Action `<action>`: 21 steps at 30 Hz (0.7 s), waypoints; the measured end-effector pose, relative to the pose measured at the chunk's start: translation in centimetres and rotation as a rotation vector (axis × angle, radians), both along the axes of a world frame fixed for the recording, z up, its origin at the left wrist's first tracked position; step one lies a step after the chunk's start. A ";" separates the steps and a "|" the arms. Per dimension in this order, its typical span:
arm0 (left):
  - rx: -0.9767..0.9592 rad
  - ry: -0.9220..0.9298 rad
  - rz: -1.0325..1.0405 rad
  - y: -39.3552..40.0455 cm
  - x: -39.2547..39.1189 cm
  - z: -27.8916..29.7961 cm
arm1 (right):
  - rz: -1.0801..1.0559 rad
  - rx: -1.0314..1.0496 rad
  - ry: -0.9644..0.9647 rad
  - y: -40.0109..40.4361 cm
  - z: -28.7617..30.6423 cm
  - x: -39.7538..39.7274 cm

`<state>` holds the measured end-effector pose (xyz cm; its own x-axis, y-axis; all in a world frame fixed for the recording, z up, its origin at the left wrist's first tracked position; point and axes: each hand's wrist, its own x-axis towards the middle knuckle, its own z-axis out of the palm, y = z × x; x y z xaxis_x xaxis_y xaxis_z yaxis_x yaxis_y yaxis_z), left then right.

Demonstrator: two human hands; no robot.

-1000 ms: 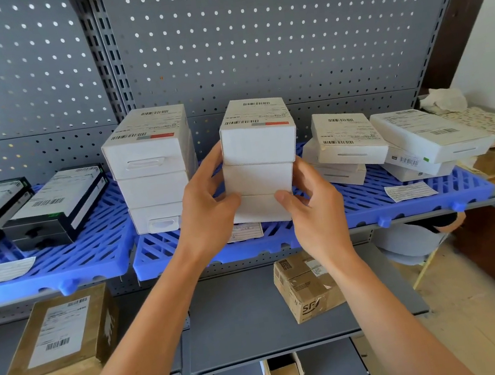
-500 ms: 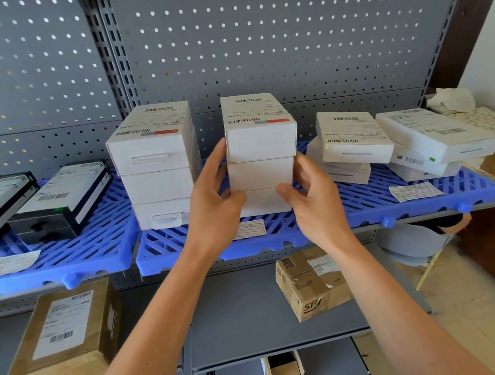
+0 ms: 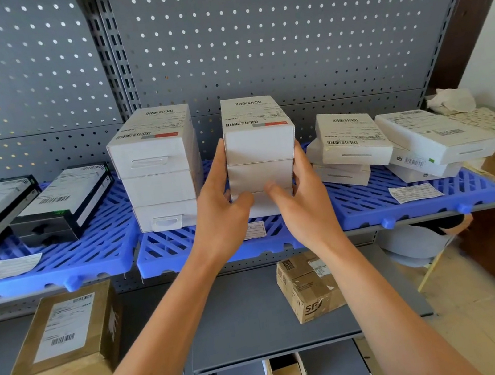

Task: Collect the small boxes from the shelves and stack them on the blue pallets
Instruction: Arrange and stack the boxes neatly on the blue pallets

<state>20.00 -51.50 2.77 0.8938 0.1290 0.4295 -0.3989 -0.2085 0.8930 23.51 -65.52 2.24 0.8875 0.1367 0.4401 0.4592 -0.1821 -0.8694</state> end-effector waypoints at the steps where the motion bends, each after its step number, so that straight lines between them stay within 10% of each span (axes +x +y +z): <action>1: 0.003 0.003 0.001 0.0 0.0 -0.1 | -0.004 -0.003 0.003 0.0 0.0 0.0; 21: 0.010 0.006 0.048 -0.2 -0.5 -0.4 | -0.060 -0.063 0.020 0.1 0.6 -0.4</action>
<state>19.47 -51.69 2.40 0.8892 0.1670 0.4259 -0.3833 -0.2361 0.8929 23.12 -65.46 2.81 0.9033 0.1100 0.4148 0.4289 -0.2639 -0.8640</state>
